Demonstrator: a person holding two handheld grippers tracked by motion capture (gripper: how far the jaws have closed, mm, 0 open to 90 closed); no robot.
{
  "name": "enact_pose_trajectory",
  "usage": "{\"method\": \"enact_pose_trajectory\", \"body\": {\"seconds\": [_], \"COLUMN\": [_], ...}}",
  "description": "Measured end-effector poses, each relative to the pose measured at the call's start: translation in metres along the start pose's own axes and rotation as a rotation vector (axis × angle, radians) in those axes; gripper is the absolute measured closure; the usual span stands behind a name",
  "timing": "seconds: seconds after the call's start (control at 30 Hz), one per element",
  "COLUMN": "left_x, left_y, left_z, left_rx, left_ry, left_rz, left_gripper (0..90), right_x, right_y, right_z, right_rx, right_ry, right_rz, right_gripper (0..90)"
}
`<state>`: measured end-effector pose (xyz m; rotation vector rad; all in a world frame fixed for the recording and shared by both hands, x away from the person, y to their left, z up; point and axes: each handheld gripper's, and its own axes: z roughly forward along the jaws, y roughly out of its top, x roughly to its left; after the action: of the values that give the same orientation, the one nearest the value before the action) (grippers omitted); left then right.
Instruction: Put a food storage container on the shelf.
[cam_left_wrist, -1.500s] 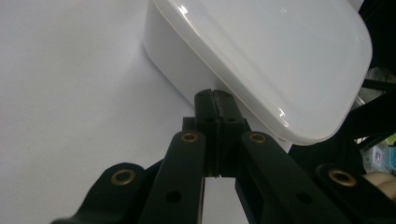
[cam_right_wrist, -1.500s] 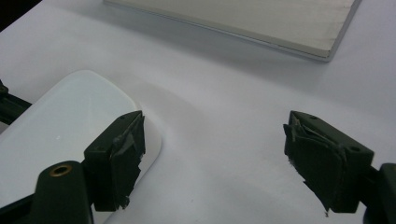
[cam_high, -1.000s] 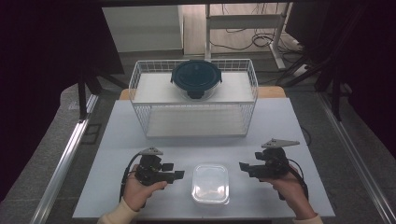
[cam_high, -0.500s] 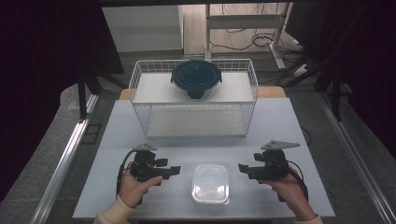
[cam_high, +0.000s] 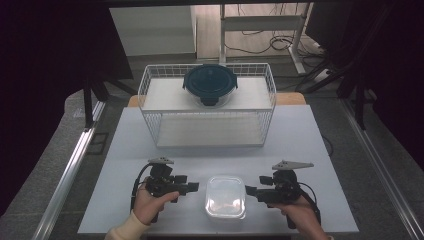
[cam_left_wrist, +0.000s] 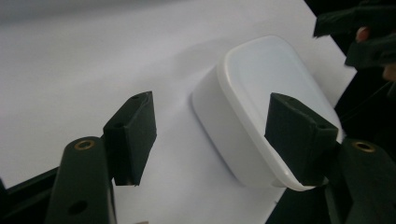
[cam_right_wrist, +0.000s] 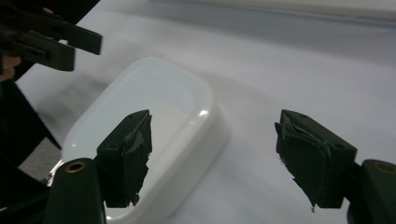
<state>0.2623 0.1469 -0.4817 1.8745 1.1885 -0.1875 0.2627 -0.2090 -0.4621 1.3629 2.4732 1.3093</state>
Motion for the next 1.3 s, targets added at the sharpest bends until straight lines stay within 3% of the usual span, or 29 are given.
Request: {"method": "enact_pose_trajectory", "body": {"seconds": [0.23,0.37,0.53,0.77,0.9,0.93,1.13,1.3], "left_x": [-0.003,-0.003,-0.002,0.002,0.001,0.003,0.004,0.002], "left_y": [-0.001,-0.003,-0.008,-0.011,-0.012,-0.013,-0.012,-0.012], "left_z": [0.010,0.021,0.031,0.039,0.040,0.039,0.033,0.028], "left_rx": [0.017,0.040,0.067,0.091,0.098,0.098,0.068,0.055], "left_ry": [-0.083,-0.142,-0.190,-0.266,-0.239,-0.240,-0.279,-0.285], "left_rz": [-0.049,-0.096,-0.133,-0.184,-0.187,-0.193,-0.193,-0.181], "left_gripper": [34.4,35.6,38.5,49.8,59.0,62.4,72.4,76.1], "right_x": [0.005,0.002,0.000,0.000,0.000,-0.002,-0.007,-0.007], "right_y": [-0.008,-0.011,-0.014,-0.018,-0.019,-0.019,-0.019,-0.017], "right_z": [0.009,0.015,0.021,0.026,0.026,0.024,0.019,0.014], "right_rx": [0.017,0.028,0.044,0.064,0.061,0.052,0.025,0.011], "right_ry": [0.038,0.086,0.113,0.149,0.139,0.141,0.173,0.179], "right_rz": [0.055,0.123,0.153,0.167,0.181,0.212,0.272,0.272], "right_gripper": [33.7,40.2,46.4,52.0,55.7,59.5,68.7,71.9]}}
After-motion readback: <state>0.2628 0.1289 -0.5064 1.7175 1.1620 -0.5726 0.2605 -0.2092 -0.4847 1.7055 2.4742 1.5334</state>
